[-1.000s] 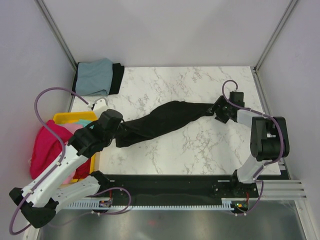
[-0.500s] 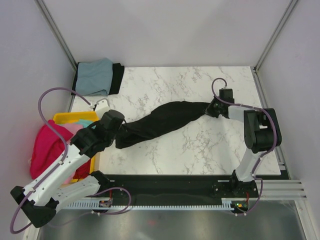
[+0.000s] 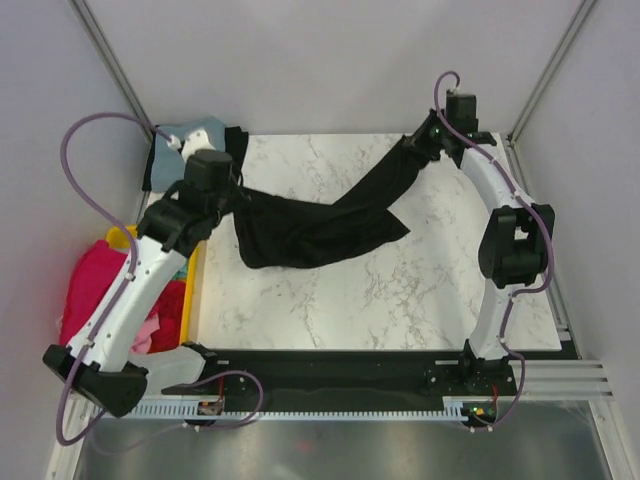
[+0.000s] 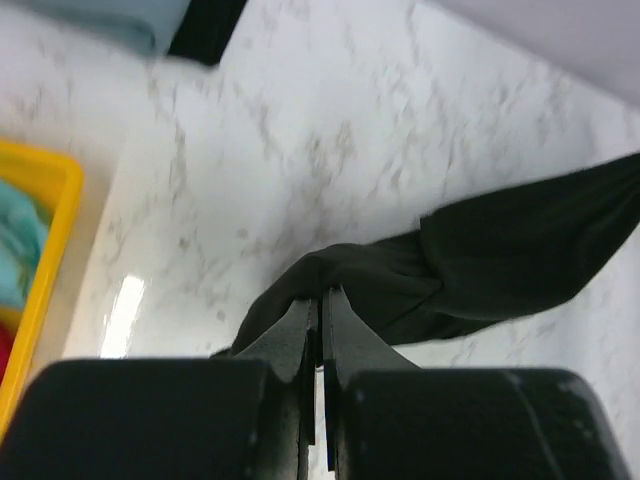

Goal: Fold and stack the t-shirts
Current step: Flatten the tshirt out

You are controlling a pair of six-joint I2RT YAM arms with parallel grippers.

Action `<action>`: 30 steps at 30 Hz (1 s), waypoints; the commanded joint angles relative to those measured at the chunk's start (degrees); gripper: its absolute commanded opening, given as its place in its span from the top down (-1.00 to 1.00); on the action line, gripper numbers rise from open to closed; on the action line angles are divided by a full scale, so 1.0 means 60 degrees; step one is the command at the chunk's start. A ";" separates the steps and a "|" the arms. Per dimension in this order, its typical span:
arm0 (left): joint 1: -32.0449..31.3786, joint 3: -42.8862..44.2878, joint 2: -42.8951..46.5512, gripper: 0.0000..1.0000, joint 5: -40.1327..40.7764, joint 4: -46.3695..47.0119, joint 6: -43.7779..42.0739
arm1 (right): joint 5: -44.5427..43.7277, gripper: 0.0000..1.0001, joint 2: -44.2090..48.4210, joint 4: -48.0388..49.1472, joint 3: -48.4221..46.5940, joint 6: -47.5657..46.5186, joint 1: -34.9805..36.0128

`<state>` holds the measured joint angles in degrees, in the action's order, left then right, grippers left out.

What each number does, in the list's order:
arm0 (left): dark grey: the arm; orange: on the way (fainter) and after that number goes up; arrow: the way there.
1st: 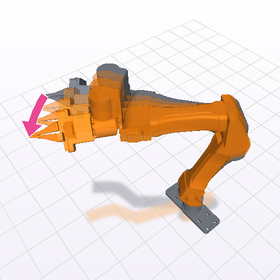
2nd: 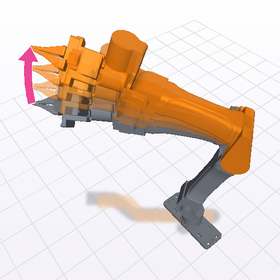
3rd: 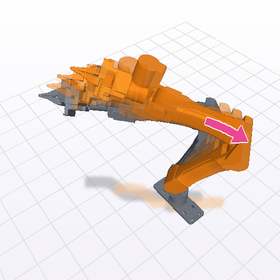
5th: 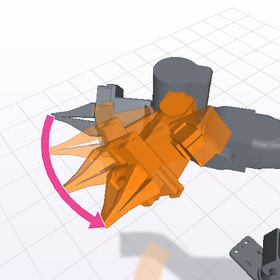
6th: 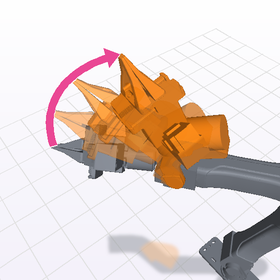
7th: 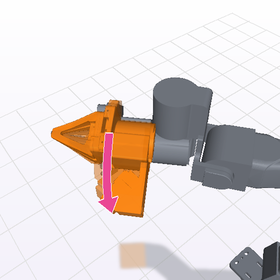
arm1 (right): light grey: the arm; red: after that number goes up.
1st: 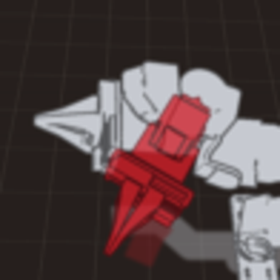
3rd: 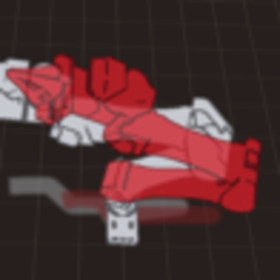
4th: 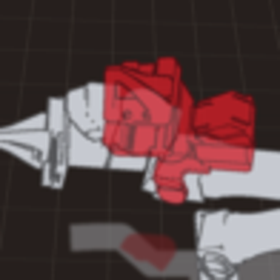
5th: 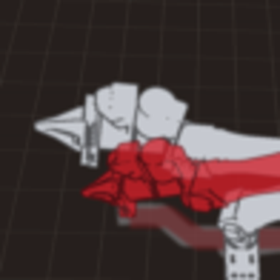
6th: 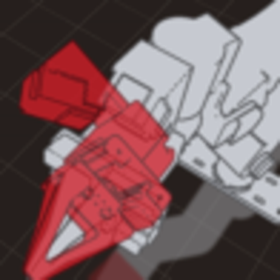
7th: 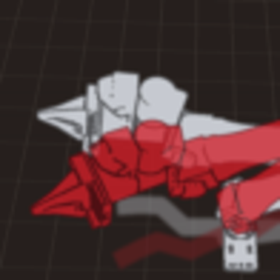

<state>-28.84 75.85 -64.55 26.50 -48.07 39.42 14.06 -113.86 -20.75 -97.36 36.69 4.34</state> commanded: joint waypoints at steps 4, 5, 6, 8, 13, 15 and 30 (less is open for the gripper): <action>0.0822 0.5047 -0.2187 0.96 -0.0959 0.1318 -0.3154 | 0.1713 1.00 -0.0185 -0.0980 -0.3854 -0.0180 -0.0240; 0.0822 0.6082 -0.2495 0.96 -0.1264 0.1318 -0.3360 | 0.1612 1.00 0.0064 -0.0936 -0.3755 -0.0327 -0.0269; 0.0837 0.6455 -0.2527 0.96 -0.1412 0.1333 -0.3608 | 0.1466 1.00 0.0878 -0.0747 -0.3391 -0.0502 -0.0283; 0.0837 0.6693 -0.2281 0.96 -0.1836 0.1536 -0.3785 | 0.0736 1.00 0.1936 0.0128 -0.1410 -0.0708 -0.0443; 0.0837 0.3741 -0.0597 0.96 -0.2292 0.2211 -0.3422 | -0.0291 1.00 0.4810 0.1685 0.3851 -0.0065 -0.1060; 0.0837 0.1530 0.0135 0.96 -0.2746 0.2372 -0.2882 | -0.1140 1.00 0.5351 0.1803 0.5103 0.0095 -0.1060; 0.0822 -0.4776 0.3011 0.95 -0.4959 0.0367 -0.0769 | -0.2051 -0.96 0.5764 0.0852 0.6794 -0.0372 -0.0419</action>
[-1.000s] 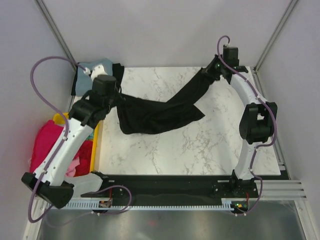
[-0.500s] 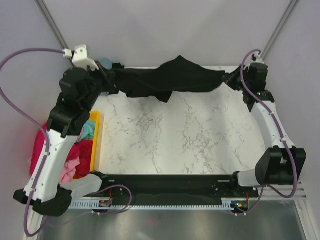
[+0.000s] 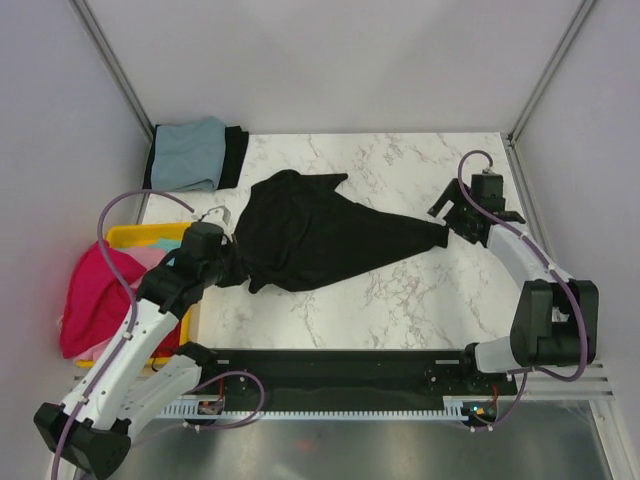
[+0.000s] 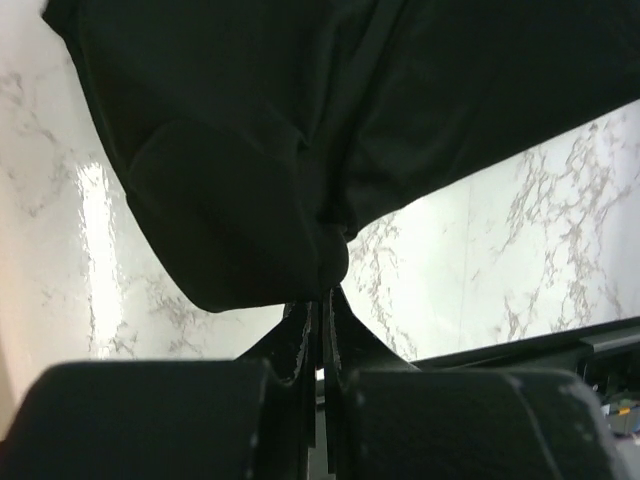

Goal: Fold and stack the t-shirts
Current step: Flatten the tshirt out

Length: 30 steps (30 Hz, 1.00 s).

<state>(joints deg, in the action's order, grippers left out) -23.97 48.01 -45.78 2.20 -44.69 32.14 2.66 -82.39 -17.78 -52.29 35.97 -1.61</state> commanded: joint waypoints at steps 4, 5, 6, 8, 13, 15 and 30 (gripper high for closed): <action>-0.0005 -0.0223 -0.0236 0.95 -0.0688 -0.0389 0.0385 | -0.0720 -0.96 0.0066 0.0020 -0.1317 -0.0618 0.2154; -0.0005 -0.0136 -0.0222 0.95 -0.0688 -0.0389 0.0356 | -0.0938 -0.96 -0.0124 -0.0068 -0.1609 -0.0662 0.2520; -0.0005 -0.0063 -0.0251 0.95 -0.0645 -0.0404 0.0211 | -0.1028 -0.93 -0.0575 -0.0127 -0.1757 -0.0778 0.3249; 0.0010 0.0055 -0.0280 0.95 -0.0426 -0.0433 0.0064 | -0.1421 -0.86 -0.1148 -0.0215 -0.2386 -0.0896 0.4188; 0.0010 -0.0018 -0.0470 0.95 -0.0453 -0.0404 -0.0186 | -0.1264 -0.72 -0.3681 -0.0244 -0.4622 -0.1102 0.4779; 0.0010 -0.0047 -0.0427 0.96 -0.0396 -0.0375 -0.0157 | -0.1175 -0.66 -0.4733 -0.0390 -0.5402 -0.1174 0.4955; 0.0010 -0.0297 0.0013 0.96 -0.0424 -0.0023 -0.0113 | -0.2697 -0.45 -0.8722 -0.2280 -1.0472 -0.1819 0.5775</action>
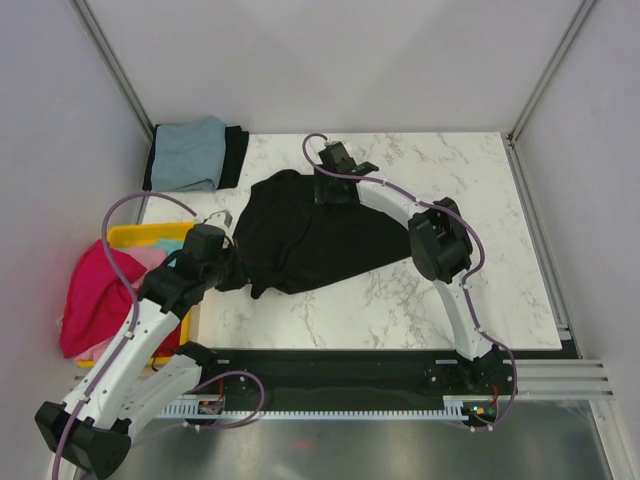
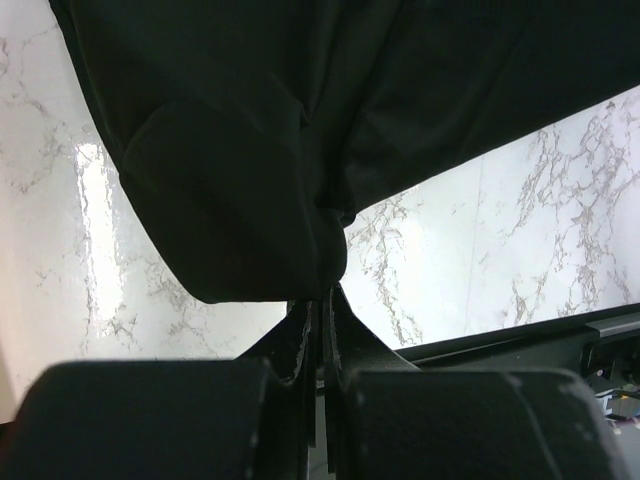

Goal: Fold and stack the t-shirts
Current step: Flatten the tshirt out

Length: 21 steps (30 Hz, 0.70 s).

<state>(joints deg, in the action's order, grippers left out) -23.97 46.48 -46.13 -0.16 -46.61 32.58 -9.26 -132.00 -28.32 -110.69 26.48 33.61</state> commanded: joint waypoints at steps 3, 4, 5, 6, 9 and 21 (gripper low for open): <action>0.0010 -0.0056 0.0056 0.96 -0.0061 0.0327 -0.0200 | -0.1093 -0.41 -0.0892 -0.0904 -0.1339 -0.0341 -0.0093; -0.0005 -0.0056 0.0042 0.96 -0.0061 0.0341 -0.0200 | -0.1195 -0.39 -0.0967 -0.1123 -0.1616 -0.0356 -0.0079; 0.0010 -0.0085 0.0056 0.96 -0.0075 0.0356 -0.0200 | -0.1414 -0.36 -0.1098 -0.1212 -0.1721 -0.0370 -0.0064; 0.0010 -0.0071 0.0042 0.96 -0.0061 0.0385 -0.0200 | -0.1489 -0.35 -0.1129 -0.1271 -0.1794 -0.0399 -0.0064; 0.0010 -0.0071 0.0056 0.96 -0.0075 0.0386 -0.0215 | -0.1533 -0.25 -0.1100 -0.1301 -0.1722 -0.0400 -0.0049; 0.0010 -0.0115 0.0012 0.96 -0.0046 0.0503 -0.0185 | -0.1914 0.15 -0.0734 -0.1257 -0.1488 -0.0399 0.0127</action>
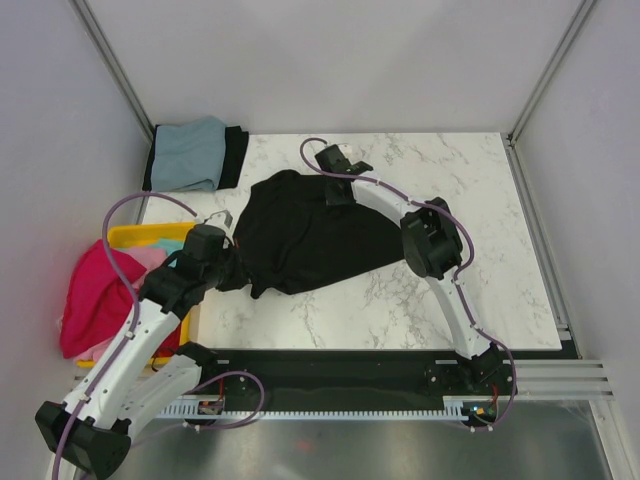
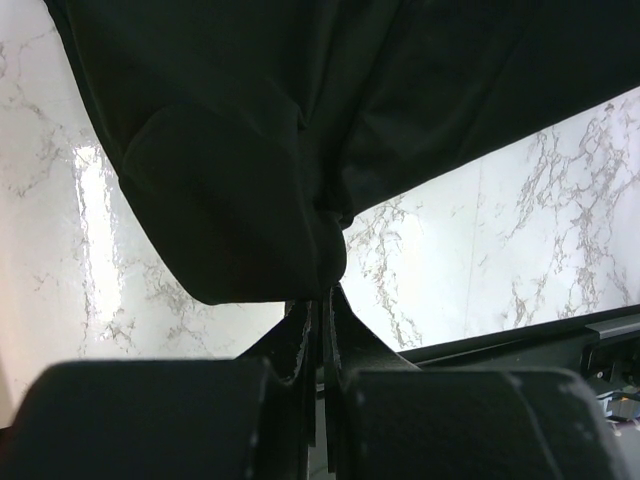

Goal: Fold and stack the t-shirts
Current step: Flatten the tshirt out

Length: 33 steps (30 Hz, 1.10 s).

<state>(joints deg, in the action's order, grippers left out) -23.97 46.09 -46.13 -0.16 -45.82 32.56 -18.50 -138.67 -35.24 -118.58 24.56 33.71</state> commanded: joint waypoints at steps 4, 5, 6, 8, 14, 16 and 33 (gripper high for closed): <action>0.0010 -0.0064 0.0042 0.96 -0.0017 0.0372 -0.0167 | -0.0491 0.43 0.0524 -0.0088 -0.0099 -0.0137 0.0138; 0.0010 -0.0064 0.0042 0.96 -0.0017 0.0386 -0.0167 | -0.0491 0.58 0.0524 -0.0102 -0.0085 -0.0152 0.0138; -0.0005 -0.0078 0.0042 0.96 -0.0002 0.0372 -0.0167 | -0.0505 0.63 0.0524 -0.0103 -0.0041 -0.0138 0.0138; 0.0010 -0.0064 0.0056 0.96 -0.0002 0.0357 -0.0153 | -0.0505 0.67 0.0524 -0.0088 0.0032 -0.0138 0.0138; -0.0005 -0.0064 0.0085 0.96 -0.0002 0.0372 -0.0167 | -0.0579 0.83 0.0816 -0.0175 0.0223 -0.0108 0.0152; 0.0010 -0.0020 0.0275 0.96 -0.0002 0.0328 -0.0182 | -0.0666 0.97 0.1122 -0.0365 0.0179 -0.0196 0.0167; 0.0010 0.5628 0.0203 0.96 0.2077 -0.0903 -0.2187 | -0.2775 1.00 0.9572 -0.0908 0.3487 -0.0592 0.0108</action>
<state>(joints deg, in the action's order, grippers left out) -23.97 71.64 -45.41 7.70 -51.27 25.87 -30.92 -90.96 -39.88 -100.92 21.37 34.35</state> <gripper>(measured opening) 0.033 0.020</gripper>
